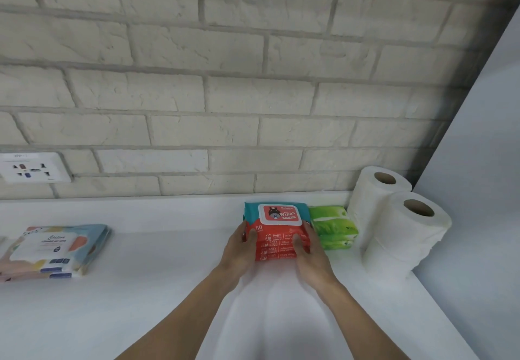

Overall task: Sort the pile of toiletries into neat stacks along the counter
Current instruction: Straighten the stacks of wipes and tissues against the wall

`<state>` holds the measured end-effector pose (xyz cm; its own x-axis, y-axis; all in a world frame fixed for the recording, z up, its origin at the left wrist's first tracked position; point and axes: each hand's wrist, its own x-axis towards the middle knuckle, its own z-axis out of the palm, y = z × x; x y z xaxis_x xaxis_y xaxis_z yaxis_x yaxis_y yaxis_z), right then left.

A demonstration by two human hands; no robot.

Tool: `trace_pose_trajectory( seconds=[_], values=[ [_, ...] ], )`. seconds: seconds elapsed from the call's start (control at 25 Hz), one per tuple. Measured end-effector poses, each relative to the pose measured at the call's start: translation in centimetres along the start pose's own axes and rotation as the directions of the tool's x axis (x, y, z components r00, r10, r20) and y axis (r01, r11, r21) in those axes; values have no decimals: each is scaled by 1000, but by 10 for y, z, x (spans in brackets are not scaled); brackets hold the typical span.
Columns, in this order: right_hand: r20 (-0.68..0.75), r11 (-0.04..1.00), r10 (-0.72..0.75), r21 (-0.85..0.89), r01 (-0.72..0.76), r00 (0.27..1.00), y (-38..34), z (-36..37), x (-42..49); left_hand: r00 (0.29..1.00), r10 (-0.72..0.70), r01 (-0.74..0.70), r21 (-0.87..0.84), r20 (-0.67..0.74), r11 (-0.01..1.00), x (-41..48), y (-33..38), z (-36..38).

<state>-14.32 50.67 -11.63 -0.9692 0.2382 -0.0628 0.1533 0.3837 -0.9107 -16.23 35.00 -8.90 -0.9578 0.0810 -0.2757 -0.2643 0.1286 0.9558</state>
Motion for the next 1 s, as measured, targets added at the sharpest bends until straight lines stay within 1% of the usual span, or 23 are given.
trace_pose_trajectory(
  seconds=[0.16, 0.36, 0.52, 0.76, 1.0],
  values=[
    [33, 1000, -13, 16, 13, 999, -1, 2, 2, 999, -23, 22, -20, -39, 1000, 1, -1, -2],
    [93, 999, -18, 35, 15, 996, -9, 8, -2, 998, 4, -7, -53, -67, 999, -2, -2, -11],
    [97, 997, -59, 45, 55, 993, -8, 18, -2, 996, 16, -22, -73, -86, 997, -1, -9, -23],
    [129, 1000, -13, 23, 10, 992, -18, 40, -7, 994, 32, -42, -89, -103, 995, -8, -13, -47],
    [143, 1000, -17, 7, 16, 990, -30, 67, -13, 992, 24, -36, -103, -122, 994, -13, -17, -77]
  ],
)
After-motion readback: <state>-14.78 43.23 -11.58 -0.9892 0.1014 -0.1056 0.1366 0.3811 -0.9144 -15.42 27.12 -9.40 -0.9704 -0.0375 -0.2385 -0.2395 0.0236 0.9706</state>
